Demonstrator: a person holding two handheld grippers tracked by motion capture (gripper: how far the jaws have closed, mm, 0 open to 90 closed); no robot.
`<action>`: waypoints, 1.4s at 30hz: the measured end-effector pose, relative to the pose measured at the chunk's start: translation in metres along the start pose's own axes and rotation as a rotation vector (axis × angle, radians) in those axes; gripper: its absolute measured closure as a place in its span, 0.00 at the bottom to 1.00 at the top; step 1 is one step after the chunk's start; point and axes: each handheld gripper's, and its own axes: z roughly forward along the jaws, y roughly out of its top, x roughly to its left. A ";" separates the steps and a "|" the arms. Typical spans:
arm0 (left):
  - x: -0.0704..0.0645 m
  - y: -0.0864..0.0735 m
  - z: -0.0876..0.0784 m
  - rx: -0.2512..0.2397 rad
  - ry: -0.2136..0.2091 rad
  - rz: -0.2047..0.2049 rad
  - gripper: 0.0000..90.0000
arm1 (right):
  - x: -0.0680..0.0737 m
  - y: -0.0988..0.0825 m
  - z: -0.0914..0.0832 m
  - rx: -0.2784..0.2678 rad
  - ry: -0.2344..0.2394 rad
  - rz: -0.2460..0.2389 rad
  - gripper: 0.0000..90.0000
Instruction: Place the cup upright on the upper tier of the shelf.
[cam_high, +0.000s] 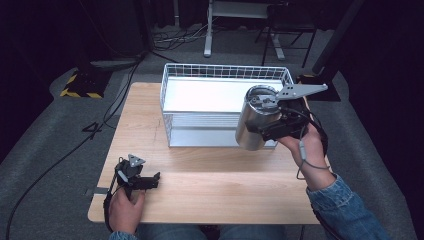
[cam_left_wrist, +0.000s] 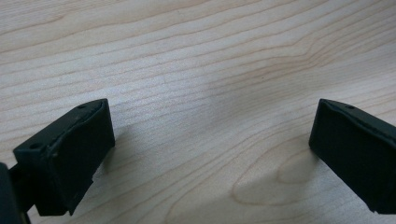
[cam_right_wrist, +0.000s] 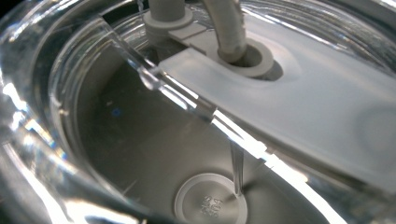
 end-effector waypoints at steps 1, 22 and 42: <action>0.000 0.000 0.000 -0.001 0.000 0.000 0.01 | -0.001 0.003 0.000 0.000 -0.001 0.001 0.04; 0.000 0.000 0.000 0.000 0.000 0.000 0.01 | -0.031 0.058 0.024 -0.013 -0.089 0.027 0.04; 0.000 0.000 0.000 0.002 0.002 0.000 0.01 | -0.075 0.084 0.071 -0.020 -0.131 0.092 0.04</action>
